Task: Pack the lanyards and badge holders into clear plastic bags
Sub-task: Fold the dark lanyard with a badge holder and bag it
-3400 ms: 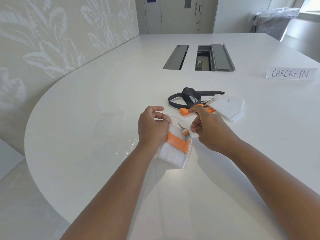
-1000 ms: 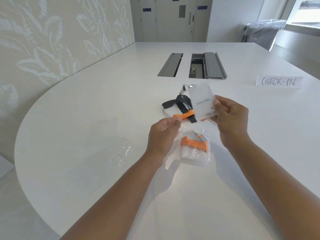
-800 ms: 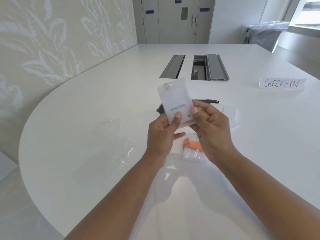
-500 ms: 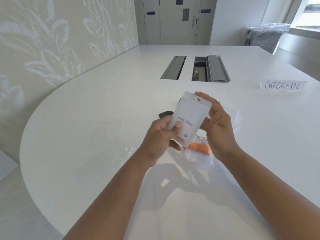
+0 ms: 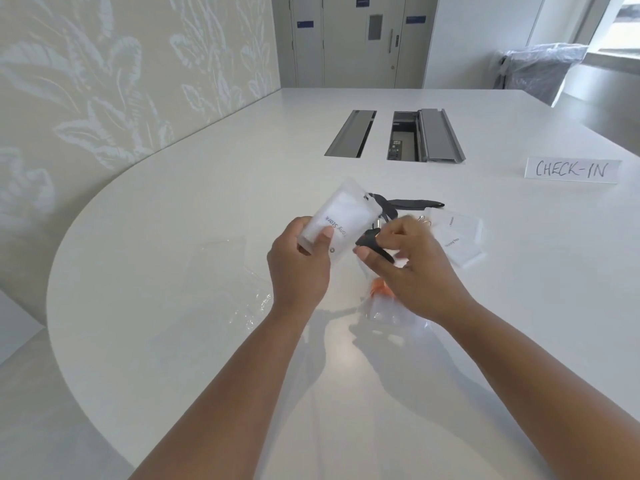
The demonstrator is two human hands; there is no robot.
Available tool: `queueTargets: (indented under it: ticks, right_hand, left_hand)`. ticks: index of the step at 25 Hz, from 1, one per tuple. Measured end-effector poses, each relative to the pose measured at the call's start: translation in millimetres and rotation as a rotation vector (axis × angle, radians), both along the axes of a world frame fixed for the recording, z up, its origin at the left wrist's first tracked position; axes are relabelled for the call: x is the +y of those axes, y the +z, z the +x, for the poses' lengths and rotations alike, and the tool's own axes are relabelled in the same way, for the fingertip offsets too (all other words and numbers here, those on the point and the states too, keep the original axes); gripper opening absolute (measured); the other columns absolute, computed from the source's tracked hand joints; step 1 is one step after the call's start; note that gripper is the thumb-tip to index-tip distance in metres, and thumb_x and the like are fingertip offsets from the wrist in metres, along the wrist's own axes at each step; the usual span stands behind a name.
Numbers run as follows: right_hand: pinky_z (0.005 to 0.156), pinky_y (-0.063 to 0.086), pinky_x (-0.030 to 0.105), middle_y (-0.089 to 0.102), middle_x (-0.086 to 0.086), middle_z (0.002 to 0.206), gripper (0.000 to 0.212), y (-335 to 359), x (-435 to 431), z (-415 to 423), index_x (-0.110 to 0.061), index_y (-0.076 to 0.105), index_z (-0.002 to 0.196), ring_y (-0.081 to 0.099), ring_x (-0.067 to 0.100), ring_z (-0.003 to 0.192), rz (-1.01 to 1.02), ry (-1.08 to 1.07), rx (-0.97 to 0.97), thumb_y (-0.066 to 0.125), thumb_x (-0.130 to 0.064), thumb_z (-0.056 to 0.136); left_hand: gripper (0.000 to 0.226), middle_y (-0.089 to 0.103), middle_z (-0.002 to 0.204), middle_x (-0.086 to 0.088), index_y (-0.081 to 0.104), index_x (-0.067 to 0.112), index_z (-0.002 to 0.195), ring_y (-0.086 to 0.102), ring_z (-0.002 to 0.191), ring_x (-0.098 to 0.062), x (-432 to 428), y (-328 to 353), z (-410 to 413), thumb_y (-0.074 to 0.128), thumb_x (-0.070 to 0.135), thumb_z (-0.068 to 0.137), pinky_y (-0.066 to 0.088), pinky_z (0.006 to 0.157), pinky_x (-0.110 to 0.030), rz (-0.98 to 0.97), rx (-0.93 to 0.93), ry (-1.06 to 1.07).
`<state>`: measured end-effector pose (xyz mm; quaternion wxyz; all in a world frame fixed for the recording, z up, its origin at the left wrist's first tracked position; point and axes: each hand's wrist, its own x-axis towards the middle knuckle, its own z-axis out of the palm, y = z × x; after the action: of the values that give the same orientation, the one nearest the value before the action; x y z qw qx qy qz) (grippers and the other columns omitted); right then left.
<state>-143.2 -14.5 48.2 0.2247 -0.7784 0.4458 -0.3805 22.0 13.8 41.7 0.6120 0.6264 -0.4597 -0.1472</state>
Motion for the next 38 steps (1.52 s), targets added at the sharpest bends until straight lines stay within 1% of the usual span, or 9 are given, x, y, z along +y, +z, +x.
queueTargets:
  ticks: [4, 8, 12, 15, 19, 23, 26, 29, 38]
  right_hand:
    - [0.111, 0.012, 0.040, 0.027, -0.029, 0.155, 0.015, 17, -1, -14, -0.033, 0.080, 0.081, 0.011, 0.004, 0.149, -0.089, 0.048, 0.062, 0.070, -0.043, 0.087]
    - [0.102, 0.034, 0.017, 0.067, -0.035, 0.111, 0.035, 24, -22, -18, -0.040, 0.078, 0.097, 0.044, -0.003, 0.133, 0.417, 0.227, -0.187, 0.049, -0.021, 0.098]
    - [0.096, 0.042, 0.025, 0.077, -0.017, 0.096, 0.052, 30, -12, -30, -0.032, 0.081, 0.083, 0.065, 0.003, 0.104, 0.306, 0.185, -0.334, 0.036, -0.007, 0.089]
    - [0.065, 0.040, 0.018, 0.057, -0.015, 0.055, 0.051, 36, -4, -31, -0.029, 0.057, 0.040, 0.053, 0.005, 0.062, 0.316, 0.184, -0.273, 0.041, -0.002, 0.080]
    - [0.095, 0.046, 0.036, 0.071, 0.000, 0.100, 0.015, 25, -5, -24, -0.014, 0.079, 0.083, 0.062, 0.018, 0.104, 0.401, 0.367, -0.027, 0.066, -0.020, 0.080]
    - [0.112, 0.023, 0.031, 0.046, -0.024, 0.138, 0.017, 24, 3, -14, -0.028, 0.078, 0.076, 0.029, 0.000, 0.140, 0.143, 0.199, -0.016, 0.072, -0.042, 0.083]
    - [0.116, 0.016, 0.033, 0.045, -0.026, 0.148, 0.014, 28, 4, -17, -0.030, 0.082, 0.082, 0.020, -0.004, 0.146, 0.189, 0.329, -0.204, 0.073, -0.040, 0.081]
    - [0.105, 0.037, 0.031, 0.074, -0.008, 0.115, 0.018, 28, -2, -19, -0.019, 0.082, 0.086, 0.058, 0.010, 0.124, 0.288, 0.315, -0.485, 0.066, -0.016, 0.092]
    - [0.109, 0.036, 0.042, 0.075, -0.007, 0.103, 0.058, 17, -12, -14, -0.031, 0.076, 0.104, 0.062, 0.015, 0.112, 0.541, 0.171, -0.516, 0.034, -0.069, 0.093]
  left_hand:
    - [0.003, 0.067, 0.080, 0.003, 0.063, 0.021, 0.096, 0.061, 0.072, -0.019, 1, 1, -1, 0.063, 0.020, 0.093, 0.049, 0.065, -0.030, 0.111, -0.260, -0.190]
    - [0.013, 0.069, 0.089, 0.005, 0.066, 0.026, 0.101, 0.059, 0.081, -0.018, 6, 7, 3, 0.060, 0.016, 0.096, 0.047, 0.079, -0.029, 0.217, -0.296, -0.596]
    - [0.031, 0.064, 0.073, 0.014, 0.066, 0.030, 0.092, 0.052, 0.071, -0.007, 13, 14, 3, 0.054, 0.002, 0.096, 0.041, 0.069, -0.017, 0.135, -0.136, -0.756]
    - [0.022, 0.060, 0.074, 0.005, 0.064, 0.022, 0.091, 0.047, 0.066, -0.008, 13, 17, 4, 0.054, 0.003, 0.096, 0.036, 0.057, -0.017, -0.005, 0.069, -0.706]
    - [0.013, 0.062, 0.077, 0.005, 0.062, 0.023, 0.089, 0.049, 0.063, -0.010, 4, 17, 13, 0.055, 0.019, 0.099, 0.037, 0.051, -0.021, -0.093, 0.365, -0.253]
    - [0.009, 0.064, 0.081, 0.005, 0.062, 0.019, 0.096, 0.054, 0.066, -0.010, -5, 7, 25, 0.053, 0.017, 0.098, 0.042, 0.060, -0.025, -0.004, 0.155, -0.010]
    - [0.008, 0.065, 0.080, 0.003, 0.064, 0.020, 0.098, 0.056, 0.070, -0.016, -5, -1, 16, 0.057, 0.017, 0.096, 0.043, 0.062, -0.028, 0.044, -0.250, -0.160]
    - [0.013, 0.066, 0.084, 0.005, 0.066, 0.024, 0.102, 0.056, 0.072, -0.020, -3, -5, 9, 0.060, 0.015, 0.095, 0.041, 0.061, -0.023, 0.072, -0.386, -0.386]
    - [0.009, 0.065, 0.081, 0.007, 0.065, 0.028, 0.093, 0.057, 0.074, -0.016, 1, 2, 7, 0.057, 0.024, 0.092, 0.045, 0.068, -0.030, -0.055, 0.065, -0.551]
